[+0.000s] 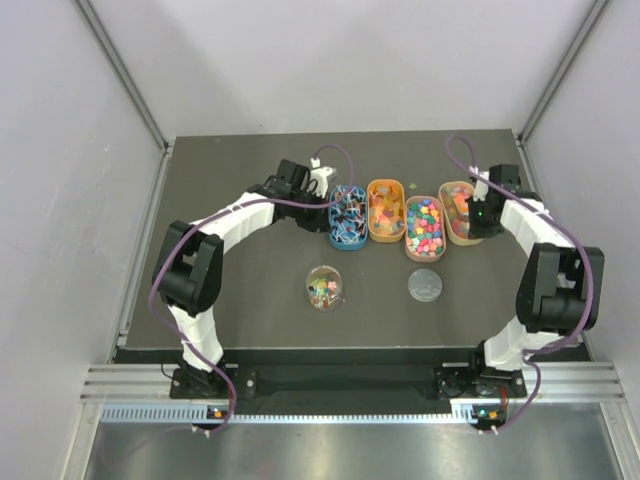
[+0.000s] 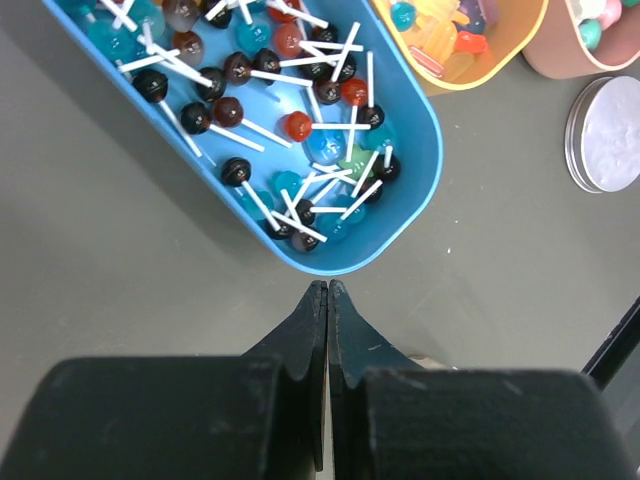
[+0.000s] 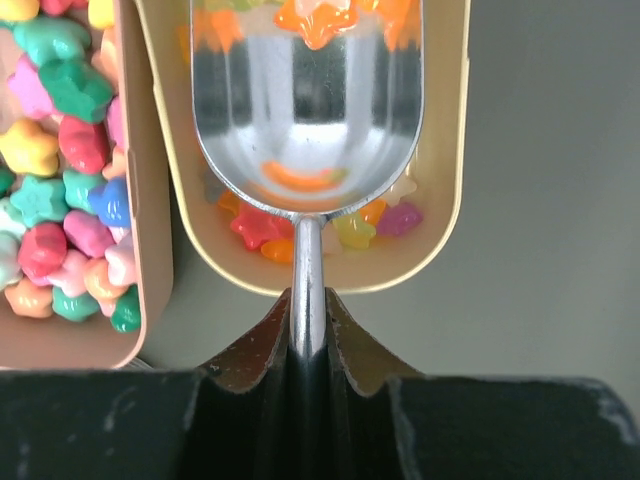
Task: Pack the candies
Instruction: Scoop the fake candies from the storage box.
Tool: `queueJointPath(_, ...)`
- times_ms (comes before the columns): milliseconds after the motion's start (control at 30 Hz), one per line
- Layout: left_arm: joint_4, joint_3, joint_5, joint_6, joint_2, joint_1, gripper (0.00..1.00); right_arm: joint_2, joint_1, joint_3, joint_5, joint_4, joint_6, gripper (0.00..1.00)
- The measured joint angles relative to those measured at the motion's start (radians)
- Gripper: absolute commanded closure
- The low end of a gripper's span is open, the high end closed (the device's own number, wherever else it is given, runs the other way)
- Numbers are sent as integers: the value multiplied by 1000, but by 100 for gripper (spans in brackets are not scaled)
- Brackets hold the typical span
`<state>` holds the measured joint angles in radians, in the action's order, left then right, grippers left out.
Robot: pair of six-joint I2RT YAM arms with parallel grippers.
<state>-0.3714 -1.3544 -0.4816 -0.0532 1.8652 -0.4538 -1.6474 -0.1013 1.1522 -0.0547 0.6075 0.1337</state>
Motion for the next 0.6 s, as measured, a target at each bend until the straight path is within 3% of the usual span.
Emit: queueJointPath(600, -42, -21, 21, 66, 0, -5, 100, 234, -1, -422, -31, -367, 5, 100)
